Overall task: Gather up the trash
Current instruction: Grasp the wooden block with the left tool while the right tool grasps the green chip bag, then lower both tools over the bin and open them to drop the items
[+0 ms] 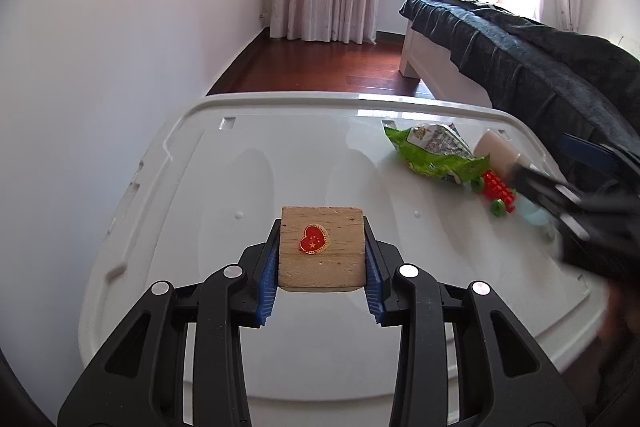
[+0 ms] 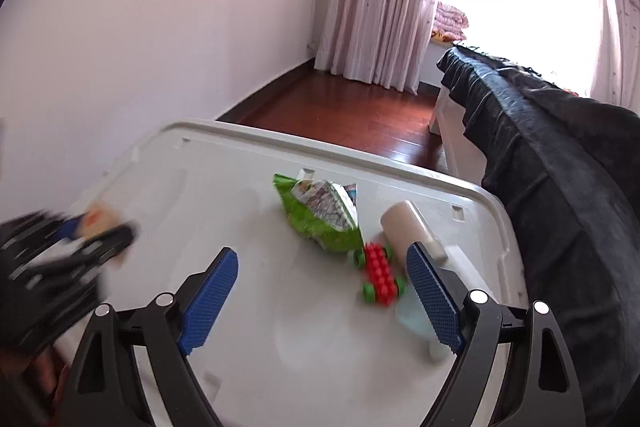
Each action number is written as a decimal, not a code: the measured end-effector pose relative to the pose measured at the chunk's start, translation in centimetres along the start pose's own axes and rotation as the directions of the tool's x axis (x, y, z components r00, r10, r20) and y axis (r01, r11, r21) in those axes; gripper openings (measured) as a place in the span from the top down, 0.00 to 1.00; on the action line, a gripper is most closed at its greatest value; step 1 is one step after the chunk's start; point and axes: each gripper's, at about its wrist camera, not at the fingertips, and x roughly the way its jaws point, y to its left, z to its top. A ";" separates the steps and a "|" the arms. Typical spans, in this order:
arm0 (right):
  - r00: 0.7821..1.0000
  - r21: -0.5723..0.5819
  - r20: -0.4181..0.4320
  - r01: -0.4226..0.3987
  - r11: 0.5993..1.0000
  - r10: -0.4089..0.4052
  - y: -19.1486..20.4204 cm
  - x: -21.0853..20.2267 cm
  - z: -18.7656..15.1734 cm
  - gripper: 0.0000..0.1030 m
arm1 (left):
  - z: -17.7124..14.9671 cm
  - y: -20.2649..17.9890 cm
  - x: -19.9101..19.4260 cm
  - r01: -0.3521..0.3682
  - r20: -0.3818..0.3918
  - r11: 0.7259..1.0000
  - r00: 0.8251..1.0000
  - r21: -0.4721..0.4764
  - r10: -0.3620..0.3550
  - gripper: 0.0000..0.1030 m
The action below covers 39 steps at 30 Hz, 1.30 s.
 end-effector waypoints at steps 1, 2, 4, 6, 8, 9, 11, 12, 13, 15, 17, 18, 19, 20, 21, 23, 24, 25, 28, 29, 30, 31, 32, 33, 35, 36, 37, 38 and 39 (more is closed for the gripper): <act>1.000 0.000 -0.019 0.010 1.000 -0.010 0.0 1.6 0.6 0.18 | -0.2 0.1 0.0 0.009 -0.006 1.000 1.000 -0.005 -0.009 0.66; 0.999 -0.002 -0.031 0.012 1.000 -0.012 0.0 2.9 1.0 0.18 | -0.5 0.3 0.0 0.015 -0.010 1.000 1.000 -0.008 -0.015 0.66; 0.998 -0.011 -0.058 0.028 1.000 -0.029 0.1 5.9 2.1 0.18 | -0.8 0.3 0.0 0.015 -0.012 1.000 1.000 0.000 -0.015 0.66; 0.996 -0.013 -0.082 0.020 1.000 -0.021 0.2 7.9 3.0 0.18 | -1.0 0.6 0.2 0.024 -0.020 1.000 1.000 -0.009 -0.024 0.66; 0.993 -0.022 -0.113 0.016 1.000 -0.018 0.3 10.1 3.9 0.18 | -1.0 0.8 0.3 0.025 -0.024 1.000 0.999 -0.010 -0.025 0.66; 0.991 -0.027 -0.130 0.008 1.000 -0.012 0.5 11.0 4.1 0.18 | -1.0 0.9 0.4 0.027 -0.022 1.000 0.999 -0.014 -0.027 0.66; 0.986 -0.040 -0.164 -0.006 0.999 -0.001 0.8 12.7 4.5 0.18 | -0.9 1.0 0.5 0.034 -0.025 0.999 0.999 -0.019 -0.035 0.66; 0.985 -0.053 -0.175 0.000 0.999 -0.009 1.0 13.1 4.5 0.18 | -0.9 0.9 0.5 0.035 -0.023 0.999 0.999 -0.019 -0.036 0.66; 0.982 -0.068 -0.191 0.002 0.998 -0.015 1.3 13.8 4.6 0.18 | -0.9 1.0 0.5 0.037 -0.022 0.999 0.999 -0.020 -0.037 0.66; 0.975 -0.100 -0.221 -0.004 0.995 -0.018 1.9 14.9 4.6 0.19 | -0.9 1.0 0.5 0.044 -0.024 0.999 0.999 -0.024 -0.044 0.66; 0.969 -0.131 -0.245 -0.002 0.991 -0.030 2.4 15.5 4.5 0.34 | -0.9 0.9 0.4 0.049 -0.022 0.999 0.999 -0.023 -0.050 0.66; 0.968 -0.130 -0.251 -0.005 0.992 -0.028 2.5 15.6 4.4 0.38 | -1.0 0.9 0.4 0.051 -0.021 0.998 0.998 -0.023 -0.051 0.66; 0.967 -0.117 -0.255 -0.010 0.993 -0.020 2.5 15.5 4.4 0.46 | -1.0 0.8 0.4 0.052 -0.021 0.998 0.998 -0.021 -0.052 0.66; 0.966 -0.097 -0.258 -0.011 0.995 -0.015 2.3 15.4 4.3 0.48 | -1.0 0.8 0.4 0.052 -0.020 0.998 0.998 -0.020 -0.053 0.66; 0.967 -0.081 -0.255 -0.011 0.997 -0.010 2.2 15.1 4.2 0.49 | -1.1 0.8 0.4 0.053 -0.019 0.998 0.998 -0.019 -0.053 0.66; 0.972 -0.062 -0.237 -0.016 0.998 0.001 2.1 14.3 4.0 0.51 | -1.1 0.8 0.3 0.056 -0.020 0.998 0.998 -0.021 -0.056 0.66; 0.976 -0.054 -0.219 -0.023 0.998 0.011 2.1 13.6 3.9 0.51 | -1.1 0.8 0.4 0.057 -0.021 0.998 0.998 -0.021 -0.057 0.66; 0.980 -0.050 -0.199 -0.027 0.998 0.016 2.1 12.8 3.8 0.52 | -1.1 0.9 0.3 0.058 -0.020 0.998 0.998 -0.021 -0.059 0.66; 0.988 -0.024 -0.152 -0.028 0.999 0.024 2.3 9.5 3.6 0.51 | -1.2 0.7 -0.3 0.064 -0.012 0.998 0.998 -0.015 -0.064 0.66; 0.990 -0.009 -0.137 -0.031 0.999 0.030 2.0 8.3 3.6 0.51 | -1.2 0.7 -0.5 0.066 -0.009 0.998 0.998 -0.012 -0.066 0.66; 0.992 0.011 -0.120 -0.033 0.999 0.034 1.8 6.5 3.5 0.51 | -1.2 0.6 -1.0 0.069 -0.002 0.998 0.998 -0.008 -0.069 0.66; 0.994 0.027 -0.103 -0.035 0.999 0.038 1.6 4.8 3.2 0.51 | -1.2 0.5 -1.5 0.070 0.003 0.998 0.998 -0.002 -0.070 0.66; 0.995 0.039 -0.092 -0.040 0.998 0.043 1.5 3.5 3.1 0.51 | -1.3 0.4 -2.0 0.074 0.008 0.997 0.997 0.004 -0.074 0.66; 0.996 0.051 -0.079 -0.043 0.998 0.047 1.4 1.5 2.5 0.51 | -1.5 0.3 -2.8 0.080 0.015 0.997 0.997 0.005 -0.080 0.66; 0.996 0.090 -0.064 -0.063 0.994 0.069 1.3 -2.5 0.7 0.51 | -2.1 0.2 -4.3 0.095 0.021 0.996 0.995 -0.005 -0.094 0.66; 0.994 0.108 -0.068 -0.074 0.991 0.082 1.3 -3.8 -0.1 0.51 | -2.7 0.2 -5.2 0.100 0.019 0.995 0.995 -0.007 -0.100 0.66; 0.993 0.132 -0.071 -0.079 0.988 0.089 1.3 -5.5 -1.6 0.51 | -3.3 0.1 -6.0 0.106 0.015 0.994 0.994 -0.005 -0.106 0.66; 0.993 0.149 -0.074 -0.083 0.985 0.095 1.5 -7.0 -3.0 0.50 | -4.0 0.1 -6.8 0.109 0.015 0.994 0.994 -0.005 -0.109 0.66; 0.991 0.166 -0.080 -0.089 0.982 0.103 1.8 -8.5 -4.7 0.50 | -5.1 0.1 -7.9 0.111 0.008 0.994 0.994 -0.002 -0.111 0.66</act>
